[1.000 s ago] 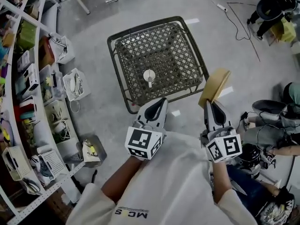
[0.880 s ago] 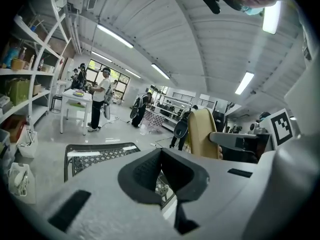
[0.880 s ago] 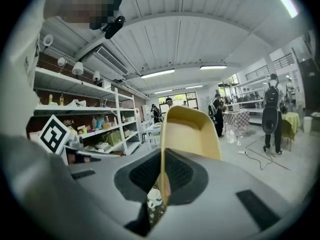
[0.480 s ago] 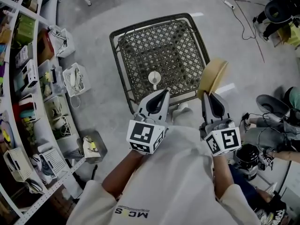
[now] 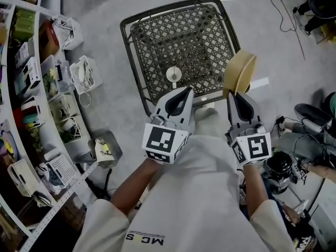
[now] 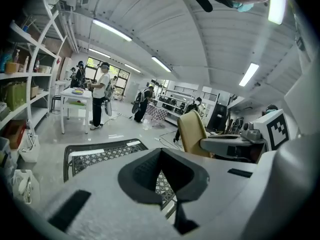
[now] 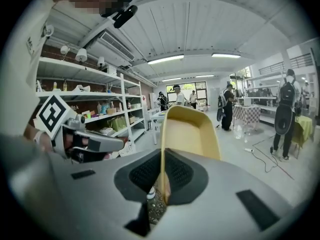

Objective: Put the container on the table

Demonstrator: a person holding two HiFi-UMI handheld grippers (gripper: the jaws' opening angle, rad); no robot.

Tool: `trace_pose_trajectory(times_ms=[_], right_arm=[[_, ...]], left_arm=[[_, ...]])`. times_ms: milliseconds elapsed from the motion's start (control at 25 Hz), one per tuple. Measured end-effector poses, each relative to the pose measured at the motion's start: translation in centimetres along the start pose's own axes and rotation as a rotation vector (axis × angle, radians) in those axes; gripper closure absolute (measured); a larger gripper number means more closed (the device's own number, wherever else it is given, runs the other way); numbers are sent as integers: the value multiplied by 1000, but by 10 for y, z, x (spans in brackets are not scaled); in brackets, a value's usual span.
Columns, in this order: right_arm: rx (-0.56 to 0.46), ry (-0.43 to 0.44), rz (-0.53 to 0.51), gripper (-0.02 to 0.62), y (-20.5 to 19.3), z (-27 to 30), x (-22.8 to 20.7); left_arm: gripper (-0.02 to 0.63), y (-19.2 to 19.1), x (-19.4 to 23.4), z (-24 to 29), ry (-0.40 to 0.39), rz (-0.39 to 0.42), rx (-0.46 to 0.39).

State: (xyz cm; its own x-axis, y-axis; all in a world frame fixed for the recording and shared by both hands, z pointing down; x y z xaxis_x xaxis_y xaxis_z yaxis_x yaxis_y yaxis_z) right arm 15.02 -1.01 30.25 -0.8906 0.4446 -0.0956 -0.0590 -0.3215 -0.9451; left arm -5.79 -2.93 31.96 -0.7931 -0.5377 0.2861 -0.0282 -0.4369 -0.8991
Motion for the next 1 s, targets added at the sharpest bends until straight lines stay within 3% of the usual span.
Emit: trace_pose_trajectory(times_ms=[400,1000], right_arm=[[79,66,-72,565,-27,43,-12],[228,109,-39,565,-92,112,-34]], left_arm=[[583,-20,5,18,44,-44,60],[583,-41,28,41,104,-74,102]])
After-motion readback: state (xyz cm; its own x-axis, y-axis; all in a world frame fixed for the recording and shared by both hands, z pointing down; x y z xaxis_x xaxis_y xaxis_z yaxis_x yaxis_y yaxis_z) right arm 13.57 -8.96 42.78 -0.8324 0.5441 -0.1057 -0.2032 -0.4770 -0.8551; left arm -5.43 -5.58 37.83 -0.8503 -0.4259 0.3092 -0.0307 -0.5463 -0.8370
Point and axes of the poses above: the fingertips, and each gripper's own axes: z forward along the fingers, x to its left, y out of its top, the point moved 9 cm from there along -z, backward along the fingers, and after that the axes turned 2 degrees about -x, right-handed, at the moved point
